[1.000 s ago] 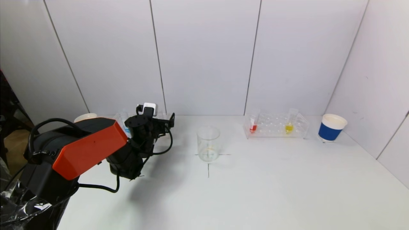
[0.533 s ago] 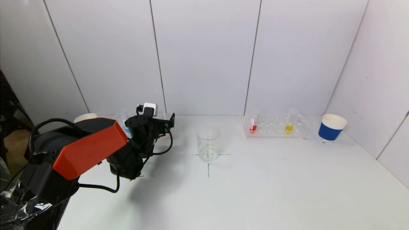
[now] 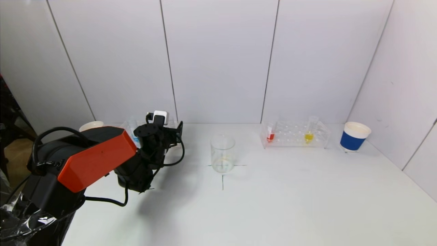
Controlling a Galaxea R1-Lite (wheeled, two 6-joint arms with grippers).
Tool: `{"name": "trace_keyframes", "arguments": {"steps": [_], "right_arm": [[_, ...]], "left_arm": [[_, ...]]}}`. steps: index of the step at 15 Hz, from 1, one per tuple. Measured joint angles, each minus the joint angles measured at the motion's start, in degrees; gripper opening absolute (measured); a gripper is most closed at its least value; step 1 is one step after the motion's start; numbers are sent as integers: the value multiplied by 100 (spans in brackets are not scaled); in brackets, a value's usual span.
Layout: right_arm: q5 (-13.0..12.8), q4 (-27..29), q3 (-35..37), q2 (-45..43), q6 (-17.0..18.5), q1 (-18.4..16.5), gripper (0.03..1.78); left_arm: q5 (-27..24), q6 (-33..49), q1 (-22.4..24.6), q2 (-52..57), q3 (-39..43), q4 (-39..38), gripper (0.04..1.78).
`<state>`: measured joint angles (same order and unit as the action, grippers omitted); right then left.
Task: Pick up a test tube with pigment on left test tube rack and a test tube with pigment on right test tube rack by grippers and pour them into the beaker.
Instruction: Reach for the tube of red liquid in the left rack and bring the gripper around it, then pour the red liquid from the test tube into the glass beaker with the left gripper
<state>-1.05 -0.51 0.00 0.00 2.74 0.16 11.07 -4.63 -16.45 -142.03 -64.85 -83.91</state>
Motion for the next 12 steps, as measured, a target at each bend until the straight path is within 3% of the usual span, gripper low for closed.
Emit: {"name": "trace_keyframes", "arguments": {"steps": [4,12], "right_arm": [[0,0,0,0,1,0,177],[0,0,0,0,1,0,177]], "left_arm": [[-2,6,5,0,-17,4,50],[0,9,9,0,-28,-2,45]]}}
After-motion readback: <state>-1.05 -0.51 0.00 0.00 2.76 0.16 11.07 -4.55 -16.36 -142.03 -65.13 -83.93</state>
